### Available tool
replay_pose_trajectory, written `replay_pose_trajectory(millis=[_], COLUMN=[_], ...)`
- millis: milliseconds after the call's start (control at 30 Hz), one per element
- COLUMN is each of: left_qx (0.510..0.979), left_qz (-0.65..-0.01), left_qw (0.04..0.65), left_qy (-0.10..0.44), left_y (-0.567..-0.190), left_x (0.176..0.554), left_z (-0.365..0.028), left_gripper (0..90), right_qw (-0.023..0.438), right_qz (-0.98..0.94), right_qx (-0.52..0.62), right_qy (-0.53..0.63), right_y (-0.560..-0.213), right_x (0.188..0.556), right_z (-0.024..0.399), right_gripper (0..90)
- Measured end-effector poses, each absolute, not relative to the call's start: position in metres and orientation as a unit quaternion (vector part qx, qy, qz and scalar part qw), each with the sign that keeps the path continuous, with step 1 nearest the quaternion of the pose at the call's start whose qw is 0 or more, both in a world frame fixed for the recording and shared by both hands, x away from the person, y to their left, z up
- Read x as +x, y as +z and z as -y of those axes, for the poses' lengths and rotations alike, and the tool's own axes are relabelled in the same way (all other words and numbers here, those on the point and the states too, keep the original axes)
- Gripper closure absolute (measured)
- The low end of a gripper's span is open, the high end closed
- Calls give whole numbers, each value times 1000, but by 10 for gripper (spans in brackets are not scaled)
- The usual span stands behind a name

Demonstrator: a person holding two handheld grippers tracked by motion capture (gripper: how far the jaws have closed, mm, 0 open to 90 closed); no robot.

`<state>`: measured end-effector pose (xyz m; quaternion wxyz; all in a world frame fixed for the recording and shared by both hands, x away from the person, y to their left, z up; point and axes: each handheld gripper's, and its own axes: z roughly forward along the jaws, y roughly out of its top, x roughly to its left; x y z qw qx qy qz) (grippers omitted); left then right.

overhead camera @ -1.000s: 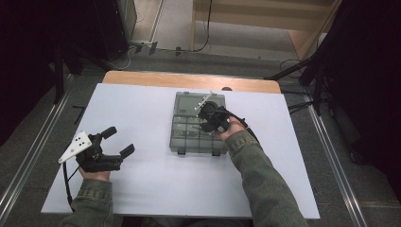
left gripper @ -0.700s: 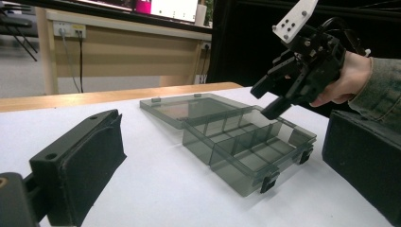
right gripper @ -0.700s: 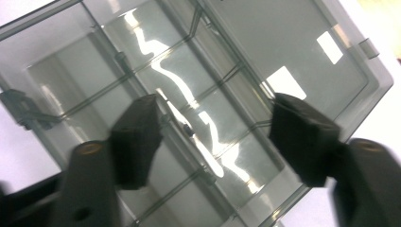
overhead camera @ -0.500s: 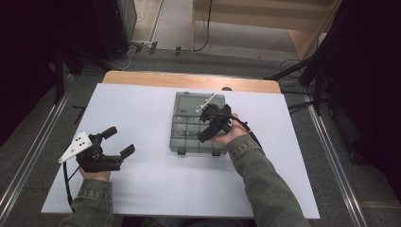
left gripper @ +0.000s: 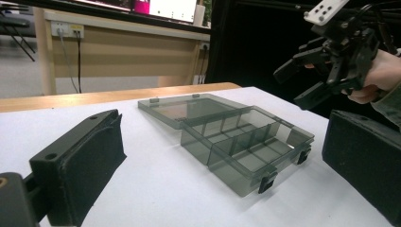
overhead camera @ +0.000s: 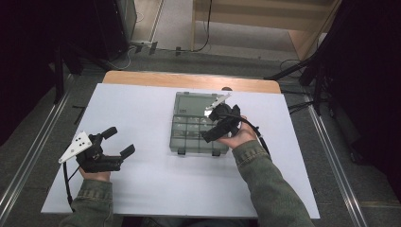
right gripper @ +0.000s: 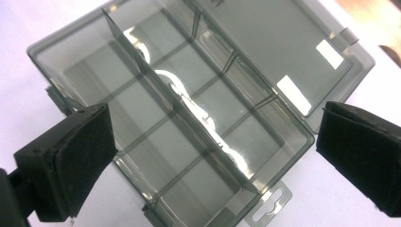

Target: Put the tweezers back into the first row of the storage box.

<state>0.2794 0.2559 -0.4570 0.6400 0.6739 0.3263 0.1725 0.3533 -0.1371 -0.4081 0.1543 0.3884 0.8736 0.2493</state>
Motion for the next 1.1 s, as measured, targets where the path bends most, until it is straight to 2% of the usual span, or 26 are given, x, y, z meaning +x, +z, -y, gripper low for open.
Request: replay_pose_trajectory(millis=[933, 1100], left_qx=[676, 677], left_qz=[-325, -326], left_qw=[638, 637], left_qy=[174, 175], left_y=[-457, -458], left_x=[280, 280], left_z=[-254, -254], left_gripper=[0, 0], right_qw=[151, 139], right_qz=[-824, -807], right_qx=[445, 459], right_qy=[318, 344], right_y=[-435, -443], right_x=[293, 284], right_z=[188, 203], right_gripper=[0, 0])
